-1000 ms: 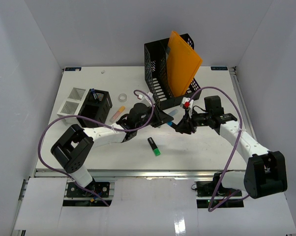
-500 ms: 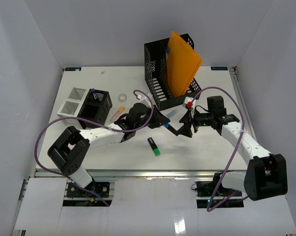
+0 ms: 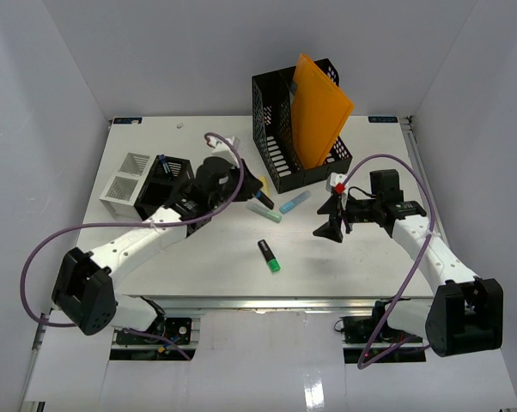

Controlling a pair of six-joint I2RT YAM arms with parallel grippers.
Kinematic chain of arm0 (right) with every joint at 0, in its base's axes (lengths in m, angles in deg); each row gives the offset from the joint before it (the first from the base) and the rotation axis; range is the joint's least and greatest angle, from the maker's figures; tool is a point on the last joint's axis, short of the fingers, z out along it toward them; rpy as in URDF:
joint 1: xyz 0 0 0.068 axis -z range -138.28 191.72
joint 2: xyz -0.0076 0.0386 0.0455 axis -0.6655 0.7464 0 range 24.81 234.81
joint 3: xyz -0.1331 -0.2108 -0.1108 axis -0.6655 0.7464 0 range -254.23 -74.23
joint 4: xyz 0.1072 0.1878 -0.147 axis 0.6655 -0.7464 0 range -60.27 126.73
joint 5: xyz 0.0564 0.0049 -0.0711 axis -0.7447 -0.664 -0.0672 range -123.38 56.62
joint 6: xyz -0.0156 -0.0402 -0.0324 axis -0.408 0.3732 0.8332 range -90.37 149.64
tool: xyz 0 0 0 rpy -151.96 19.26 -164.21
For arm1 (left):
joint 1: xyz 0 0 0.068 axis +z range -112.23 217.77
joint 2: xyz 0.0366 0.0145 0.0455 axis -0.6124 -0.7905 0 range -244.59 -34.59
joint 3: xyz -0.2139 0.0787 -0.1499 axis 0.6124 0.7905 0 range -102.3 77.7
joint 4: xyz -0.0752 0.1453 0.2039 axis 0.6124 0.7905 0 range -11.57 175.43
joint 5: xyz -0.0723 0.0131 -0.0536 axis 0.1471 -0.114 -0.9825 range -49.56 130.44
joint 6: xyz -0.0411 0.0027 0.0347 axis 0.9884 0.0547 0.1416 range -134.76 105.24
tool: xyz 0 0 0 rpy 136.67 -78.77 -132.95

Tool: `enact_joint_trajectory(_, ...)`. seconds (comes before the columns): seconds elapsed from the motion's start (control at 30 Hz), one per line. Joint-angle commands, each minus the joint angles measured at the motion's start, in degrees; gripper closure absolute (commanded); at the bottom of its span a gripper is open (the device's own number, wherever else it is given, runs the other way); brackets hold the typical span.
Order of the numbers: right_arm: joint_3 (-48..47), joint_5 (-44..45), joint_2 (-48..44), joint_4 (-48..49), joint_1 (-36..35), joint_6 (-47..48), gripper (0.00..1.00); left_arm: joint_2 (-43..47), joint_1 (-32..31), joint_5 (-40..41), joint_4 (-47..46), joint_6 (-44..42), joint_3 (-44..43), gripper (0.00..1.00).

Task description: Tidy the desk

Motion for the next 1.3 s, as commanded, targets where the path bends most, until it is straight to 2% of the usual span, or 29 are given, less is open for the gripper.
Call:
enact_joint_trajectory(0.0, -0.3, -0.5, -1.2, -0.6, 0.8, 1.6, 0.25, 5.7, 8.2, 4.7, 11.3, -10.0, -3.6, 1.0)
enact_joint_trajectory(0.07, -0.3, 0.1, -1.4, -0.5, 1.0, 1.4, 0.25, 7.5, 12.5, 6.8, 12.8, -14.0, -4.7, 1.0)
enact_joint_trajectory(0.17, -0.2, 0.3, -1.6, -0.4, 1.5, 1.4, 0.25, 7.6, 15.5, 10.3, 13.9, -17.7, -5.8, 1.0)
enact_joint_trajectory(0.37, 0.0, -0.3, -1.9, -0.4, 2.5, 1.4, 0.25, 5.2, 25.2, 9.6, 13.9, -20.3, -8.9, 1.0)
enact_joint_trajectory(0.5, 0.1, -0.6, -2.2, -0.4, 3.1, 1.4, 0.25, 2.3, 29.2, 8.9, 13.8, -21.1, -10.9, 1.0)
enact_joint_trajectory(0.97, 0.1, -1.3, -2.1, -0.4, 3.8, 1.4, 0.25, 4.0, 31.2, 15.3, 15.8, -23.1, -6.8, 1.0)
enact_joint_trajectory(1.27, 0.2, -1.5, -2.0, -0.3, 4.0, 1.2, 0.25, 5.8, 31.6, 16.0, 16.8, -21.9, -3.6, 1.0)
